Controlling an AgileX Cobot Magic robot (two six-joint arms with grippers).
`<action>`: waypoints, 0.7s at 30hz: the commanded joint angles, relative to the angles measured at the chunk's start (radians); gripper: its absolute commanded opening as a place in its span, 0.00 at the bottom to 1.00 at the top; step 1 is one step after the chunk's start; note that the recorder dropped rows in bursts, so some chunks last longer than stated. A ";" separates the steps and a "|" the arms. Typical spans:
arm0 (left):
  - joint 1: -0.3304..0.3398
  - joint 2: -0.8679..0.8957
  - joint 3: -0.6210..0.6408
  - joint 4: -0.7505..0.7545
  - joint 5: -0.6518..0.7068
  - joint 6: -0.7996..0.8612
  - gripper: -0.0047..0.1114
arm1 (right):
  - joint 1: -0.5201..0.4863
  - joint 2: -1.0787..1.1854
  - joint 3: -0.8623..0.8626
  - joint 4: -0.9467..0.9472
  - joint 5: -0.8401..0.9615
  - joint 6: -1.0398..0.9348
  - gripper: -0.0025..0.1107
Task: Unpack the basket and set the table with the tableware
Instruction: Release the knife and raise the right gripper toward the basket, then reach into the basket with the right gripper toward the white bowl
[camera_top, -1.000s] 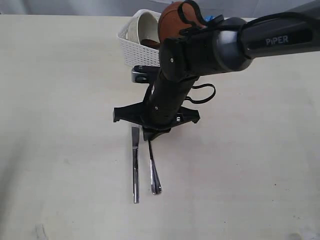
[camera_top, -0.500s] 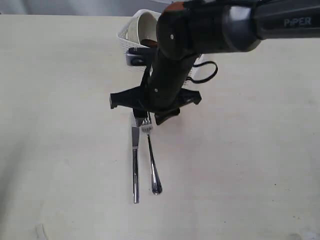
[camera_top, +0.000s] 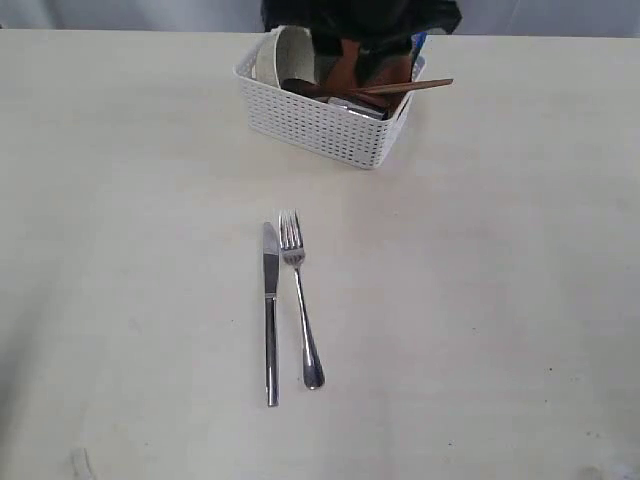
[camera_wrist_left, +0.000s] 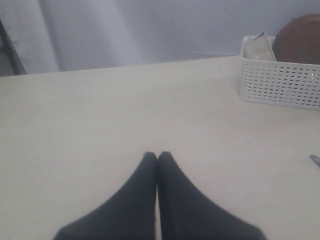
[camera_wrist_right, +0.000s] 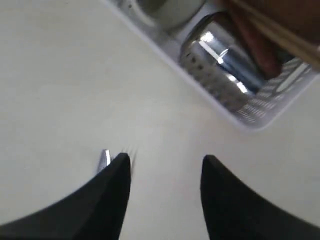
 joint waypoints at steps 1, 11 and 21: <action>-0.006 -0.003 0.002 -0.005 -0.010 0.000 0.04 | -0.049 0.056 -0.055 -0.004 0.041 -0.231 0.41; -0.006 -0.003 0.002 -0.005 -0.010 0.000 0.04 | 0.001 0.157 -0.055 -0.123 -0.067 -0.448 0.41; -0.006 -0.003 0.002 -0.005 -0.010 0.000 0.04 | 0.001 0.229 -0.055 -0.142 -0.162 -0.448 0.41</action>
